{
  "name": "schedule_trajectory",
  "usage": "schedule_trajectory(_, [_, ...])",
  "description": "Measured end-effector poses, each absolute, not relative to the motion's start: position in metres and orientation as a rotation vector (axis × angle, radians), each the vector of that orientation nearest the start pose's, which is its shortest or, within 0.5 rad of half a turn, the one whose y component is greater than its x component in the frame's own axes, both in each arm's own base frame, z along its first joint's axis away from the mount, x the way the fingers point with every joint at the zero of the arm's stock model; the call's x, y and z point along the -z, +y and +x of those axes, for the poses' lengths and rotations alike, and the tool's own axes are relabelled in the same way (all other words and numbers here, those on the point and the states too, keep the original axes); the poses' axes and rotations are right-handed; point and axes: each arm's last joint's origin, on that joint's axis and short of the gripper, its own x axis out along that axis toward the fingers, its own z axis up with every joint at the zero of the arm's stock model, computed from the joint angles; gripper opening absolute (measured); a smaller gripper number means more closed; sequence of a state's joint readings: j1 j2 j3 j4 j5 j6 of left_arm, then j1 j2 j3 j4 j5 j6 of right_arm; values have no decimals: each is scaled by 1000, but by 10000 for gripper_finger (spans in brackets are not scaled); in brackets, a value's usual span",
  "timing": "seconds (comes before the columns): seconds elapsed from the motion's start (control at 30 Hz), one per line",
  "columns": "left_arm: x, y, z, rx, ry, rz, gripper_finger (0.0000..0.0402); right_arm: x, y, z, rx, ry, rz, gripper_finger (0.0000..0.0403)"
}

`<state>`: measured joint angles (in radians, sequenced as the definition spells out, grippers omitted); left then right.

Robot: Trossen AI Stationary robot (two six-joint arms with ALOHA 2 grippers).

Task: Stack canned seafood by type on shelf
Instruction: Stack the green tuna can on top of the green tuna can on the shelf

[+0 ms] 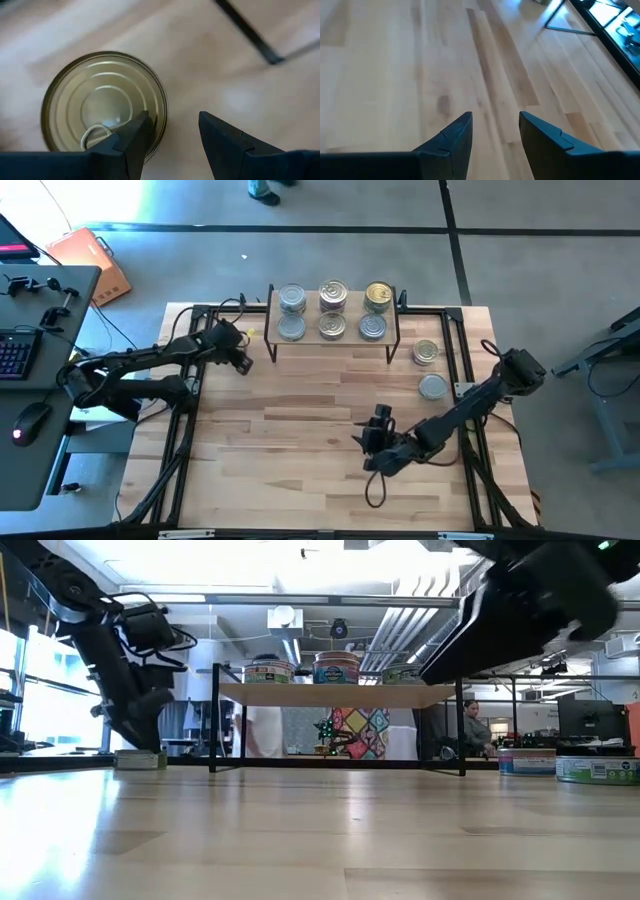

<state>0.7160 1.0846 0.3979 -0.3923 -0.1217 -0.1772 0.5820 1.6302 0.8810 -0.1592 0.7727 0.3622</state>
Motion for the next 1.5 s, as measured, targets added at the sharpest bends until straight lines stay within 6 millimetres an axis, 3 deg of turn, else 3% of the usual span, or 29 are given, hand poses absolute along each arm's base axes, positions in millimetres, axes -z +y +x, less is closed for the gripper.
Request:
schedule_trajectory(0.37, [-141, 93, 137, -589, 959, -815, 166, -176, 167, 264, 262, 626, -209, 154])
schedule_trajectory(0.73, [-141, 23, 162, -358, 1109, -873, 165, -176, 173, 261, 239, 622, -224, 154])
schedule_trajectory(0.87, [-142, -9, 171, -288, 1062, -772, 165, -176, 181, 255, 206, 618, -239, 153])
schedule_trajectory(1.0, [-144, -33, 182, -311, 895, -697, 165, -176, 187, 251, 185, 615, -245, 154])
schedule_trajectory(1.3, [-129, -50, 244, -167, 537, -509, 165, -176, 185, 253, 186, 614, -268, 154])
schedule_trajectory(1.4, [-141, -60, 270, -20, 556, -414, 165, -176, 183, 255, 193, 616, -267, 153])
schedule_trajectory(1.5, [-157, -77, 284, 62, 712, -267, 165, -176, 181, 256, 193, 619, -285, 153])
